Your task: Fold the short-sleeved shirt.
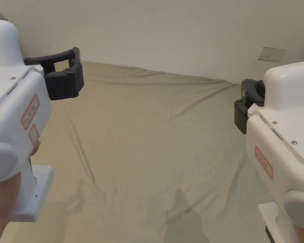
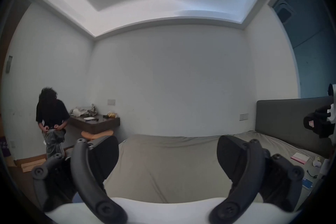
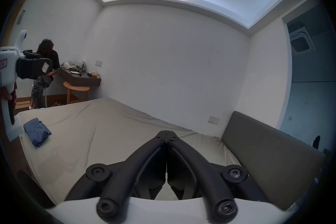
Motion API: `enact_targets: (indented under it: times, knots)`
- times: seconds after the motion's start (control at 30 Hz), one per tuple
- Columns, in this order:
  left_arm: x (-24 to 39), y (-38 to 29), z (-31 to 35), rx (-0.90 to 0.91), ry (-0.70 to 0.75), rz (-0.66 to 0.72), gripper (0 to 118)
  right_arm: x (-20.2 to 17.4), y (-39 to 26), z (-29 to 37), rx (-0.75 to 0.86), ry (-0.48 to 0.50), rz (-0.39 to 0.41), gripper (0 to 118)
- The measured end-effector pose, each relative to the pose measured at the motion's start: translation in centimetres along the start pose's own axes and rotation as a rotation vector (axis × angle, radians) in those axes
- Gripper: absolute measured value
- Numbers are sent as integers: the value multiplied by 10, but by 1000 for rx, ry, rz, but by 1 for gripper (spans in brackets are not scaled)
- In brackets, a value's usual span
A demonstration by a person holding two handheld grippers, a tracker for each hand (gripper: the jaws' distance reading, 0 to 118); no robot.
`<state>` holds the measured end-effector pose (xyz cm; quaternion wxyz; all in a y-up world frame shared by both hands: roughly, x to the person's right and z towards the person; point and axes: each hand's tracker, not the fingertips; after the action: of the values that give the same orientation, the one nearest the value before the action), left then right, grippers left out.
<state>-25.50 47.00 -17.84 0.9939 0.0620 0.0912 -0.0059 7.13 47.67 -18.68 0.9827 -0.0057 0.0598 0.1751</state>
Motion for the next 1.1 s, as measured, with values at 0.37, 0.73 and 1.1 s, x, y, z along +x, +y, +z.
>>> enact_targets:
  times: [0.37,0.73,1.1]
  knots:
    - [101,-21,37,-31,-152,-88,0,12,-30,40,23,-43,-26,2]
    - [116,-48,60,-60,-134,-159,0,-2,-64,45,-14,-52,-51,2]
    - [108,-40,59,-50,-123,-124,0,-2,-59,42,-9,-39,-77,2]
